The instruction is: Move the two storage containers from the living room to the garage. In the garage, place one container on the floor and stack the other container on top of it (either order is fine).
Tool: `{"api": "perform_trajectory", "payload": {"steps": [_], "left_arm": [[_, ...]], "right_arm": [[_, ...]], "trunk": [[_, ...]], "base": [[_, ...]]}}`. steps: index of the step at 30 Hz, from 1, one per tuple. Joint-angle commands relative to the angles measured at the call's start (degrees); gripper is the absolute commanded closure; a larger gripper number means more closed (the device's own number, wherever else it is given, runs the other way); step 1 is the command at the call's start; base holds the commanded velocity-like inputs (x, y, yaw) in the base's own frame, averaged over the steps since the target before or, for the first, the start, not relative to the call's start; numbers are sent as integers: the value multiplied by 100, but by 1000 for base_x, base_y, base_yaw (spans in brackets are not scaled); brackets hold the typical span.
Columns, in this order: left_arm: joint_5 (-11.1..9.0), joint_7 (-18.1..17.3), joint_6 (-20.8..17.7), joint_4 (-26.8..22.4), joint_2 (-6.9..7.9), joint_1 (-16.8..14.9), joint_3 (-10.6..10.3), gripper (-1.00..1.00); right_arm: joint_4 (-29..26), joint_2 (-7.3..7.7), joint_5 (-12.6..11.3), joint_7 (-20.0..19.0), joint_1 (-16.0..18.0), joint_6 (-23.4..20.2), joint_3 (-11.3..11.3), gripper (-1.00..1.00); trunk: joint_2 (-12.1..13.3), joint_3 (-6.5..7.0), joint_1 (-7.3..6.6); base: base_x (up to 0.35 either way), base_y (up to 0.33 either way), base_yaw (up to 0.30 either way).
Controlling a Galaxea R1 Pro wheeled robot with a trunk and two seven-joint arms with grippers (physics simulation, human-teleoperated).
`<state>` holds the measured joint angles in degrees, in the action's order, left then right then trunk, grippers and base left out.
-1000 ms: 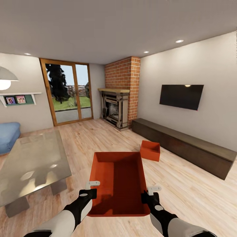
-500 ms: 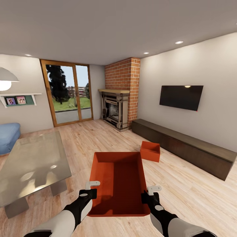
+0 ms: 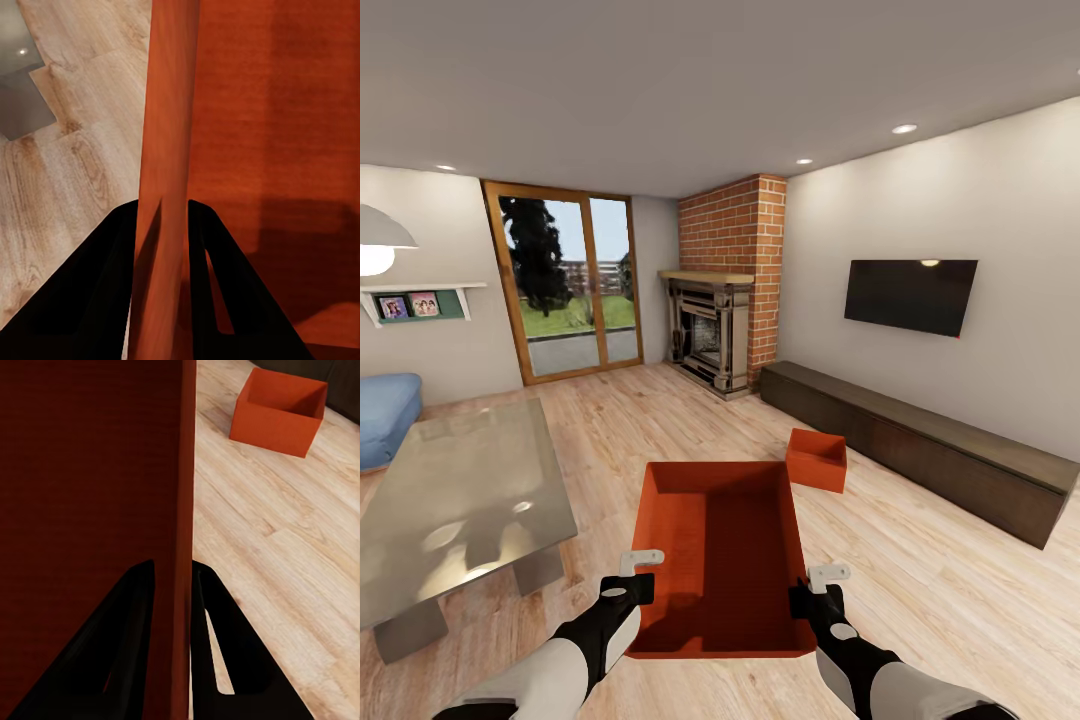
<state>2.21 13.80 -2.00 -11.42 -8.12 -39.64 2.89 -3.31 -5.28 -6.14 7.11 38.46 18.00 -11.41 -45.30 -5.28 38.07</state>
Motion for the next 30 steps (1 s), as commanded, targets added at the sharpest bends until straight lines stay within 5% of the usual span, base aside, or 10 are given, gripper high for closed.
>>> {"api": "perform_trajectory", "payload": {"steps": [1,30], "left_arm": [[34,53,-29,8,-2,0,168,100],[34,53,-29,8,-3,0,168,100]], "right_arm": [[-11,-2,-100,98,12,187,407,100],[-11,-8,-98,98,12,193,406,100]], "trunk": [[-8,-9,1],[-8,36,1]], "base": [[0,0,0],[0,0,245]]}}
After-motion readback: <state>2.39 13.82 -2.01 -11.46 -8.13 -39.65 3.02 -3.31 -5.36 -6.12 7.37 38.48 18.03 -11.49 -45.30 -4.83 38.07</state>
